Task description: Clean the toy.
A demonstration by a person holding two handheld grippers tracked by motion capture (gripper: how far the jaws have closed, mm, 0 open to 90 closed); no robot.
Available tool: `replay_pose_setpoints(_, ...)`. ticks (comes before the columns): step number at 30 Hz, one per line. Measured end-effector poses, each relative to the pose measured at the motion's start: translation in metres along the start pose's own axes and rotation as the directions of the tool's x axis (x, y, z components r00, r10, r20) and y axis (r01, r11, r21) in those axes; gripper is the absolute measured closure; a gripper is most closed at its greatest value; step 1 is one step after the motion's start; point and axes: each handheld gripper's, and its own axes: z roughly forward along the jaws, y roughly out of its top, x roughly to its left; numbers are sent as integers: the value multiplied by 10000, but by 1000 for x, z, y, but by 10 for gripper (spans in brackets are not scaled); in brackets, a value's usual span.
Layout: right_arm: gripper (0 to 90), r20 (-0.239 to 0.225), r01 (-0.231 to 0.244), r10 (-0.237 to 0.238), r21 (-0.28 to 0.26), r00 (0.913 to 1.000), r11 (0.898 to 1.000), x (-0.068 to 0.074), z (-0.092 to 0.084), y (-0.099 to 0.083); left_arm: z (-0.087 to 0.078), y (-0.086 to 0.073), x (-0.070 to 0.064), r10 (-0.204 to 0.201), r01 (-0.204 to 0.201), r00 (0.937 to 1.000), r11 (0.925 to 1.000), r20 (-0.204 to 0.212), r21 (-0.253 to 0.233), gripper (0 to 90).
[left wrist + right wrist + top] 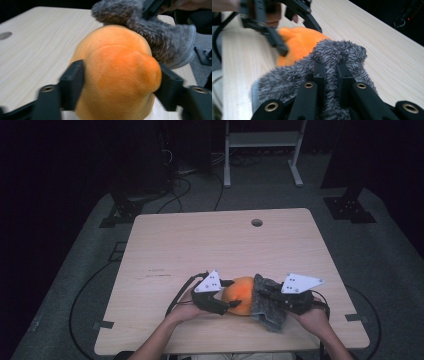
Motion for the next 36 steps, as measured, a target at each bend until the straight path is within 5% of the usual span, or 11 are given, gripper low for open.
replay_pose_setpoints(4, 805, -574, 465, -487, -383, 9972, 9982, 10, -5, 19, 3, 5, -9, 669, -669, 9977, 9978, -56, -28, 393)
replay_pose_setpoints(9, 805, -1170, 1303, -1300, -53, 9846, 9915, 27, 14, 32, 8, 10, -22, 1996, -1992, 9798, 9790, -72, 435, 401)
replay_pose_setpoints(12, 806, -1303, 786, -786, -51, 9884, 9969, 19, 15, 23, 6, 6, -18, 1601, -1600, 9871, 9868, -19, 252, 404)
replay_pose_setpoints(16, 806, -868, 193, -194, -23, 9960, 9998, 7, 8, 16, 6, 5, -14, 1472, -1472, 9891, 9890, 14, 167, 407)
replay_pose_setpoints(19, 806, -1072, 96, -134, -361, 9941, 9993, 10, 10, 19, 7, 6, -15, 1478, -1478, 9890, 9888, 25, 196, 407)
replay_pose_setpoints(24, 807, -958, -176, 168, -75, 9953, 9998, -2, 11, 8, 1, 1, -7, 1075, -1077, 9941, 9939, 118, 242, 407)
replay_pose_setpoints(29, 807, -760, -1221, 1203, -195, 9898, 9923, -20, 0, -7, 0, -2, -4, 967, -970, 9952, 9950, 133, 232, 412)
replay_pose_setpoints(33, 806, -752, -1043, 1045, 73, 9917, 9945, -17, 8, -7, -2, -4, 1, 596, -600, 9982, 9977, 115, 331, 397)
replay_pose_setpoints(36, 806, -870, -1191, 1194, 84, 9890, 9928, -15, 12, -8, -6, -7, 7, -133, 120, 9987, 9996, 482, 258, 355)
